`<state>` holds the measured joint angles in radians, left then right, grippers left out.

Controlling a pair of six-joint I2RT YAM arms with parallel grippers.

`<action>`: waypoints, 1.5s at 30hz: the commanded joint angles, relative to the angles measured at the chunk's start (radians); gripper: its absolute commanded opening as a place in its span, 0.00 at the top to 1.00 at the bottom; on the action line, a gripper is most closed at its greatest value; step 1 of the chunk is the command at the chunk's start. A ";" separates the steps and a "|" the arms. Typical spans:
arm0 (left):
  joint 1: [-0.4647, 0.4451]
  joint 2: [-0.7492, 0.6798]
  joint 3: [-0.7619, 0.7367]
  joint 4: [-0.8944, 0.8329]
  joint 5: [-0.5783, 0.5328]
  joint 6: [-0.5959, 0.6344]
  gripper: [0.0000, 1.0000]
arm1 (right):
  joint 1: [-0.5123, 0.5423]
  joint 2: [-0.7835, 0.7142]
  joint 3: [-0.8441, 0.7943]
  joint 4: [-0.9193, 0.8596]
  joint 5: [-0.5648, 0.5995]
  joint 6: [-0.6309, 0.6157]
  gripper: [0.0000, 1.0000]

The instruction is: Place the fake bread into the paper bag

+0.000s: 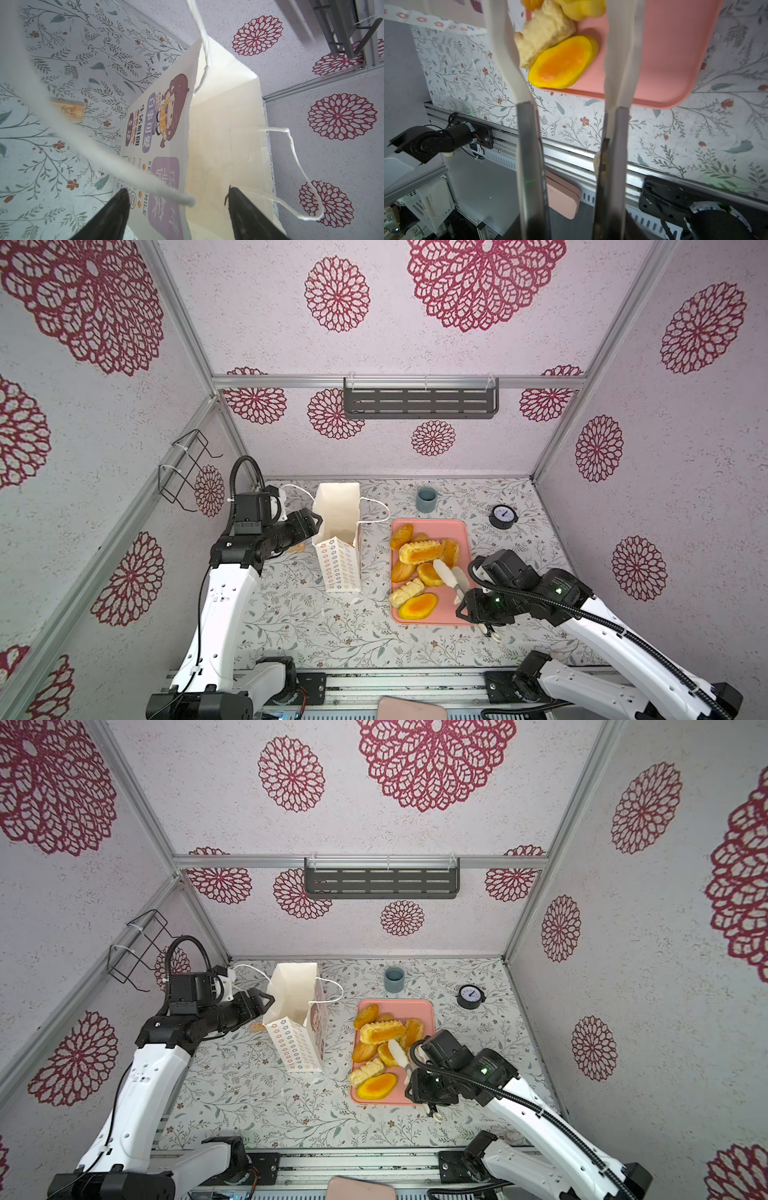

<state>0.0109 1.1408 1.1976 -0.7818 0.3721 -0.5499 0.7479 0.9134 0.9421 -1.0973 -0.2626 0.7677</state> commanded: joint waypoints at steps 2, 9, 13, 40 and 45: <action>-0.006 -0.027 -0.002 0.018 0.002 0.003 0.23 | -0.019 -0.024 -0.064 0.063 -0.053 0.037 0.54; -0.006 -0.042 -0.035 0.036 0.005 -0.013 0.24 | -0.054 -0.029 -0.171 0.219 -0.131 0.081 0.50; -0.006 -0.049 -0.049 0.047 0.008 -0.020 0.25 | -0.076 -0.053 -0.230 0.289 -0.172 0.122 0.48; -0.006 -0.027 -0.050 0.062 0.016 -0.026 0.26 | -0.237 -0.079 -0.422 0.649 -0.419 0.297 0.50; -0.006 -0.025 -0.052 0.060 0.014 -0.026 0.26 | -0.243 -0.068 -0.440 0.660 -0.426 0.294 0.50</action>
<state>0.0109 1.1069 1.1538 -0.7441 0.3798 -0.5770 0.5129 0.8452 0.4969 -0.4835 -0.6563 1.0504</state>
